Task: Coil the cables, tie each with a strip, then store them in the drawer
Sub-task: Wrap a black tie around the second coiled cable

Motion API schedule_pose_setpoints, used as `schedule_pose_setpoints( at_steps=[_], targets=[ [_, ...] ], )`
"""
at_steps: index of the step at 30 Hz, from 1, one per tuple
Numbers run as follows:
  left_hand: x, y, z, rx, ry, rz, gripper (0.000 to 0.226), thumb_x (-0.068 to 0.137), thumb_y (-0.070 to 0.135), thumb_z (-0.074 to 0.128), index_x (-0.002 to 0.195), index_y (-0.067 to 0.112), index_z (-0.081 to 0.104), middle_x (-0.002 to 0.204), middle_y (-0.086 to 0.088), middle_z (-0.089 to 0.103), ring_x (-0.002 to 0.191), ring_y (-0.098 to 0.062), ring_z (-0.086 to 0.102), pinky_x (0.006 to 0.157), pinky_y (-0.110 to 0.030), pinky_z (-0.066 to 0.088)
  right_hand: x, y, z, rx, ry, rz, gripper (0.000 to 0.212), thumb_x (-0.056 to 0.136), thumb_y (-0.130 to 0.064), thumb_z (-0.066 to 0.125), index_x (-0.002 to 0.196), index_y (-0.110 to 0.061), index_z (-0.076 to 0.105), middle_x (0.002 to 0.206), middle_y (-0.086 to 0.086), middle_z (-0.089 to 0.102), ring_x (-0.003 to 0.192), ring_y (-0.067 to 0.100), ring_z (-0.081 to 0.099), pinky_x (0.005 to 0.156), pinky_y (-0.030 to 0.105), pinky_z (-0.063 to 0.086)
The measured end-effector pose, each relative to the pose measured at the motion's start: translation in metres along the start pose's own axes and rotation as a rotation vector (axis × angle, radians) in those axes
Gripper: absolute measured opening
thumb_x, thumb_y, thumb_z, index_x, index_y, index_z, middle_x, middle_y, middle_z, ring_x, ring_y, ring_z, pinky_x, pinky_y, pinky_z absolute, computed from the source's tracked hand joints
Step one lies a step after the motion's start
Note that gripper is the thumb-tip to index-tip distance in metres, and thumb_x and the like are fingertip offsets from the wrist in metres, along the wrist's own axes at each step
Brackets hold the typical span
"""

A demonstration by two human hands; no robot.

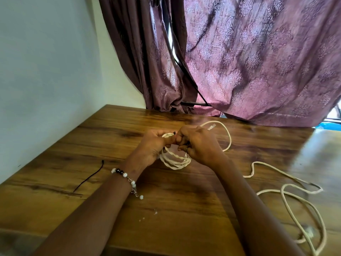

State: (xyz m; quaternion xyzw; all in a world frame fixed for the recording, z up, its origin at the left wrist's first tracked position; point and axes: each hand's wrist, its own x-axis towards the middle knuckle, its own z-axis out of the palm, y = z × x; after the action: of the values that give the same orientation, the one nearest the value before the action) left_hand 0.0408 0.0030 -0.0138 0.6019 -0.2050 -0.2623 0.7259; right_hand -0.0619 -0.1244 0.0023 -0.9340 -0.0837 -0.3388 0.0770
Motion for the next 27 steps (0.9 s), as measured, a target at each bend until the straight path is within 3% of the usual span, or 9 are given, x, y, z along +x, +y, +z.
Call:
schedule_pose_setpoints(
  at_steps=[3,5,7,10,13,17,20,23,27],
  targets=[
    [0.001,0.000,-0.002,0.038,0.024,0.035,0.021,0.070,-0.002,0.077,0.090,0.003,0.072,0.088,-0.017,0.071,0.078,-0.024,0.064,0.072,-0.033,0.052,0.001,0.004,0.003,0.009,-0.049,-0.048,0.022,0.067,-0.009,0.081,0.083,-0.013,0.065,0.075,-0.003,0.069,0.067,0.012,0.064,0.059,0.025,0.046],
    [0.001,0.001,-0.002,0.039,0.046,0.059,0.020,0.070,-0.002,0.077,0.088,0.004,0.072,0.088,-0.017,0.071,0.077,-0.024,0.064,0.071,-0.033,0.052,0.001,0.006,-0.002,0.154,-0.054,-0.011,0.016,0.071,-0.020,0.080,0.080,-0.012,0.070,0.074,-0.005,0.070,0.066,0.005,0.062,0.062,0.018,0.046],
    [0.002,0.002,-0.002,0.035,0.048,0.082,0.024,0.070,-0.003,0.078,0.092,0.003,0.071,0.090,-0.016,0.072,0.076,-0.021,0.066,0.070,-0.030,0.055,0.001,0.007,-0.008,0.292,0.074,0.098,0.018,0.081,-0.030,0.069,0.080,-0.012,0.072,0.075,-0.005,0.069,0.068,0.008,0.062,0.065,0.015,0.045],
    [0.001,0.003,0.000,0.042,-0.004,0.134,0.029,0.072,-0.007,0.074,0.100,-0.001,0.069,0.090,-0.012,0.072,0.074,-0.013,0.069,0.067,-0.022,0.057,-0.001,0.015,-0.008,0.632,0.327,0.379,0.030,0.091,-0.034,0.054,0.081,-0.011,0.072,0.082,0.004,0.073,0.079,0.024,0.068,0.075,0.035,0.053],
    [0.001,0.002,0.003,0.085,-0.040,0.205,0.033,0.073,-0.008,0.073,0.104,-0.001,0.069,0.096,-0.013,0.072,0.079,-0.013,0.069,0.072,-0.022,0.057,-0.003,0.028,-0.003,0.756,0.435,0.674,0.027,0.097,-0.017,0.053,0.076,-0.009,0.066,0.080,0.009,0.071,0.076,0.024,0.067,0.074,0.045,0.055],
    [0.002,0.000,0.000,0.153,-0.067,0.274,0.032,0.073,-0.002,0.075,0.104,0.005,0.071,0.102,-0.012,0.073,0.092,-0.020,0.069,0.083,-0.031,0.057,-0.012,0.024,0.013,1.002,0.160,0.984,0.027,0.090,0.009,0.042,0.078,-0.003,0.063,0.083,0.020,0.062,0.081,0.032,0.055,0.073,0.045,0.048],
    [0.002,-0.001,0.000,0.180,-0.087,0.299,0.029,0.075,0.000,0.075,0.102,0.008,0.071,0.100,-0.010,0.073,0.092,-0.020,0.069,0.082,-0.033,0.057,-0.013,0.017,0.013,1.133,-0.058,0.956,0.028,0.083,0.017,0.046,0.085,0.001,0.069,0.076,0.019,0.067,0.075,0.035,0.059,0.079,0.049,0.051],
    [0.000,0.000,0.003,0.221,-0.082,0.392,0.024,0.078,-0.003,0.072,0.100,0.008,0.069,0.094,-0.007,0.072,0.084,-0.013,0.069,0.075,-0.026,0.056,-0.014,0.015,0.006,1.226,-0.163,0.871,0.031,0.086,0.017,0.042,0.087,-0.001,0.067,0.064,0.010,0.069,0.056,0.019,0.065,0.056,0.030,0.058],
    [-0.001,-0.004,0.007,0.439,-0.067,0.591,0.020,0.080,0.005,0.071,0.097,0.016,0.069,0.095,0.001,0.070,0.089,-0.010,0.067,0.079,-0.026,0.055,-0.019,0.015,0.006,1.335,-0.202,0.863,0.015,0.083,0.004,0.057,0.086,0.001,0.071,0.072,0.011,0.071,0.060,0.018,0.068,0.054,0.029,0.058]
  ],
)
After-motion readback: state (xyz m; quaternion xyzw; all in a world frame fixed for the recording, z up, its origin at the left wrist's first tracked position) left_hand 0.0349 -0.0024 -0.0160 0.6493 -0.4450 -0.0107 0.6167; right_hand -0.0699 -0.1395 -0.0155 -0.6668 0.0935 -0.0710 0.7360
